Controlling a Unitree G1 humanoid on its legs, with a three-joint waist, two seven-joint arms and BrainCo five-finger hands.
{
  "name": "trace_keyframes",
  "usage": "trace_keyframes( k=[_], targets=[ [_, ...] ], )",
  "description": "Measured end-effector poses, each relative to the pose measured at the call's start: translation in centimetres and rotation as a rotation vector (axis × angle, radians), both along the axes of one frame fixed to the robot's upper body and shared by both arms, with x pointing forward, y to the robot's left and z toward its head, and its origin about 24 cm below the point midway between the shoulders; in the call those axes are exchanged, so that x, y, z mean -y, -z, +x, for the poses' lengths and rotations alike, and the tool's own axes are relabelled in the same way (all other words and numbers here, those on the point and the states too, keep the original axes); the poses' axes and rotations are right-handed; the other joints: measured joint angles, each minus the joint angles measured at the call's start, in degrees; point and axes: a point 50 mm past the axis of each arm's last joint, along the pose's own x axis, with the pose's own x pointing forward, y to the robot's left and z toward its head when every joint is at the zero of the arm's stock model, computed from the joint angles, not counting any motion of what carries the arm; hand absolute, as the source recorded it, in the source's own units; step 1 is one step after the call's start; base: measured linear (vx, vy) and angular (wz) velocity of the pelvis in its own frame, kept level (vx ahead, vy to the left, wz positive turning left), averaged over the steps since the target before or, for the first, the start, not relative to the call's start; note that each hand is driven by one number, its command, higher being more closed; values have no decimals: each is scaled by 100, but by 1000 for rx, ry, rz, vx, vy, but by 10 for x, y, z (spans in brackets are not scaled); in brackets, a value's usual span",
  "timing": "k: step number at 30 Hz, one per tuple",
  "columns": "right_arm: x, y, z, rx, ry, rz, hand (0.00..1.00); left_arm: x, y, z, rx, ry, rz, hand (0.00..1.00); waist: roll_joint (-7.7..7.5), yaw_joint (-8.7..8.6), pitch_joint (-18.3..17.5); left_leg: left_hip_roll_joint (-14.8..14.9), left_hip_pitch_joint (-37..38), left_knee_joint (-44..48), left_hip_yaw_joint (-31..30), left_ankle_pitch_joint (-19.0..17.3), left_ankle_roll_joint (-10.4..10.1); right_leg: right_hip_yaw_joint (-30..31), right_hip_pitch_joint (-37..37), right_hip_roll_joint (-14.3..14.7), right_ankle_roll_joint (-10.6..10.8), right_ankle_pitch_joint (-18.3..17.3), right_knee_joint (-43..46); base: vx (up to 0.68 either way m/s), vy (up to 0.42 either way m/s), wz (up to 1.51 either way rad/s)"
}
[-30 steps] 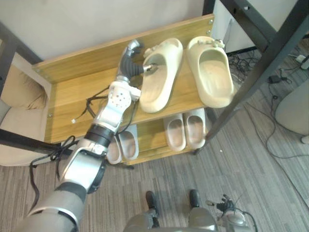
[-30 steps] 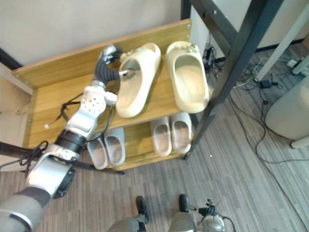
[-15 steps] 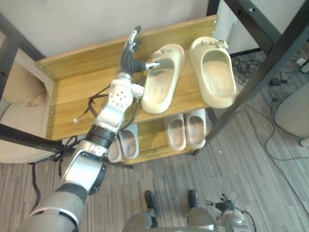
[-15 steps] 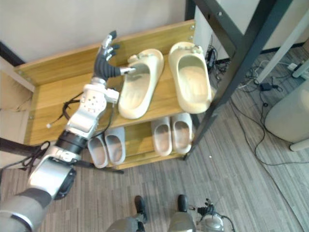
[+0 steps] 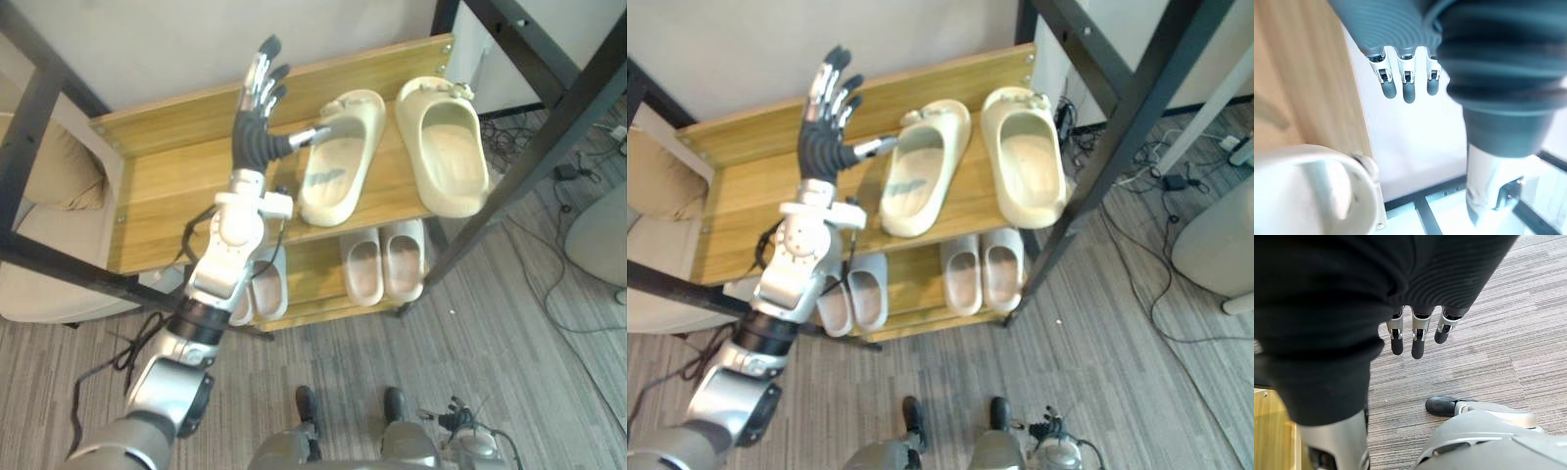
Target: Organize the slippers on the shoe rack
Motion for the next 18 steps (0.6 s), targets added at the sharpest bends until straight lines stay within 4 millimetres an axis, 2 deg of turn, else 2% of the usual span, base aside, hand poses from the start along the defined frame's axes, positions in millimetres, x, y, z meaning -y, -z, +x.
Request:
trace_keyframes(
  k=[5,10,16,18],
  targets=[
    [-1,0,0,-4,-13,-1,0,-7,25,-9,-86,20,-36,0,-43,156,-40,-2,-7,-4,-123,13,0,-103,68,5,-2,-3,-47,-23,-1,12],
    [-7,1,3,-3,-46,6,0,-10,42,-13,-149,33,-54,0,-195,226,-173,-16,-18,-1,-171,12,-3,-205,133,3,12,-12,-107,32,-7,10],
    [-9,0,6,1,-58,8,0,-4,53,-17,-190,70,-65,0,-219,264,-191,-33,-16,0,-276,13,-3,-312,215,-2,34,-28,-136,11,-2,9],
    [-9,1,6,-1,-59,9,0,4,58,-20,-207,111,-45,0,-225,263,-209,-35,-7,-1,-276,13,-3,-338,269,-1,35,-28,-158,2,-4,5]
  ],
)
